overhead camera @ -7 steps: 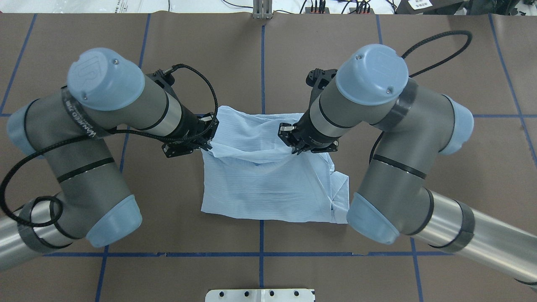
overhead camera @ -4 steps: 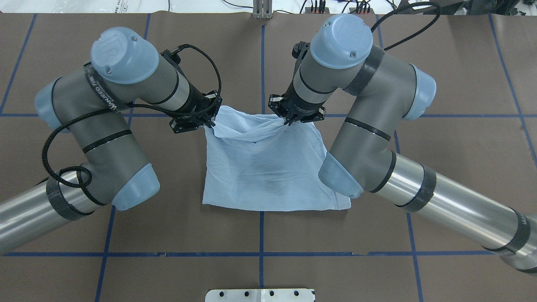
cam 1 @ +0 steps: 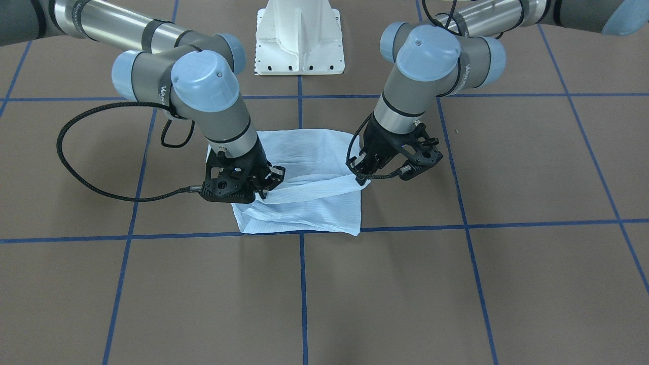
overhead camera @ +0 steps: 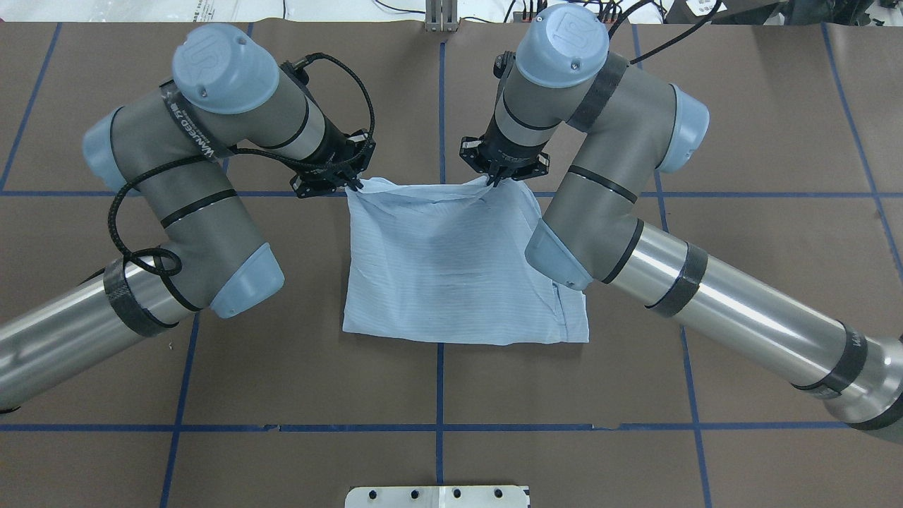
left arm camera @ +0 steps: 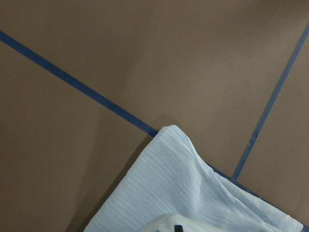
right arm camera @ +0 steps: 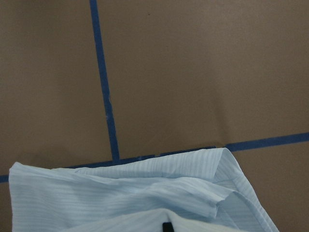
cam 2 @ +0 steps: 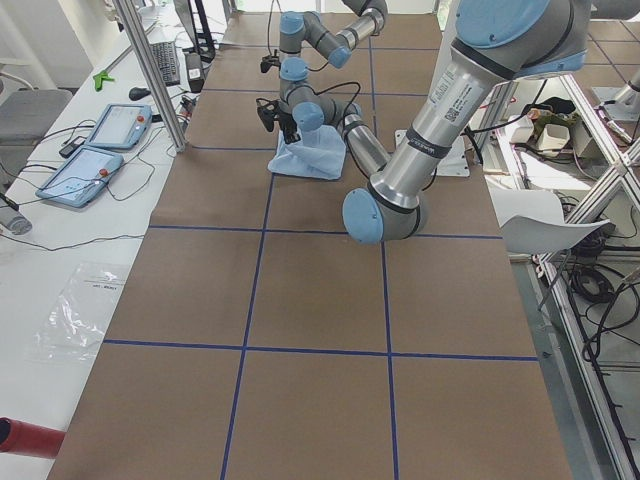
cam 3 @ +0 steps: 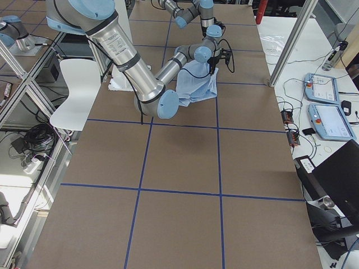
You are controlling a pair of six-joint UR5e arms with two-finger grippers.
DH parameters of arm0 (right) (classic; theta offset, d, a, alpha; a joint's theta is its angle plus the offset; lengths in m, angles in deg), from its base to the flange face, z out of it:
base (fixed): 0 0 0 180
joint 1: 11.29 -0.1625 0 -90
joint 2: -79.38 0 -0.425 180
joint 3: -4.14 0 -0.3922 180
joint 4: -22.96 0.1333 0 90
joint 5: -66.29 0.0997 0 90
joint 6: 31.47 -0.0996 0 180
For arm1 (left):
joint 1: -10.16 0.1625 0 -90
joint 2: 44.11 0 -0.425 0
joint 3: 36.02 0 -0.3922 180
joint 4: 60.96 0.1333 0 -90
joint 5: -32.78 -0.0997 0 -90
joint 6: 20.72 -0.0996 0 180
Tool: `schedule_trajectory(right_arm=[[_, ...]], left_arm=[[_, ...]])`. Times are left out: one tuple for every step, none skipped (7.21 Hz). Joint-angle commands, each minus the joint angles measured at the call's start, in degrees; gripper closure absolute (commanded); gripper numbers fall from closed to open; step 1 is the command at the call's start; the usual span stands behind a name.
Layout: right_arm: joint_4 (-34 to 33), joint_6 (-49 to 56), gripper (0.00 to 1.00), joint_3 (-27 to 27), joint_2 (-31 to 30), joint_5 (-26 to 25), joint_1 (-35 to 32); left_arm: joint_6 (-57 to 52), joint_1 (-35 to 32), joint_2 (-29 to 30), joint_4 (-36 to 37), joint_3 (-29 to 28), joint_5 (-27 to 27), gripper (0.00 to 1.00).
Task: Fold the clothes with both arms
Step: 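Lower the folded edge onto the far edge and open both grippers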
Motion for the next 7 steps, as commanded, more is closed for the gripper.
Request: schedule_trajectory(right_arm=[[4.59,0.15,1.00,3.77,0.59,0.02,-0.06],[4.70,0.24,1.00,5.09,1.12,0.02,-0.06],[4.87,0.24,1.00,6.75,1.99,0.02,-0.06],[9.48,-0.54,1.00,8.42,2.00,-0.06,-0.23],[13.71,-0.64,0.02,11.05,2.00,-0.24,-0.06],[14.01,-0.72,0.00,11.16,2.17,-0.33,-0.32],[13.84,-0.38,0.00,11.25,2.35,-0.24,-0.84]], left_arm=[[0.07,-0.01,1.30,-5.06,-5.25,-0.08,1.00],[-0.02,-0.01,1.30,-6.92,-7.02,-0.08,1.00],[-0.02,-0.10,1.30,-7.20,-7.21,-0.17,1.00],[0.15,-0.10,1.30,-7.12,-7.21,-0.17,0.90],[0.15,-0.10,1.22,-7.03,-7.12,-0.34,0.01],[0.07,-0.19,1.22,-6.94,-7.12,-0.43,0.00],[-0.11,-1.15,1.22,-6.94,-7.12,-0.34,0.00]])
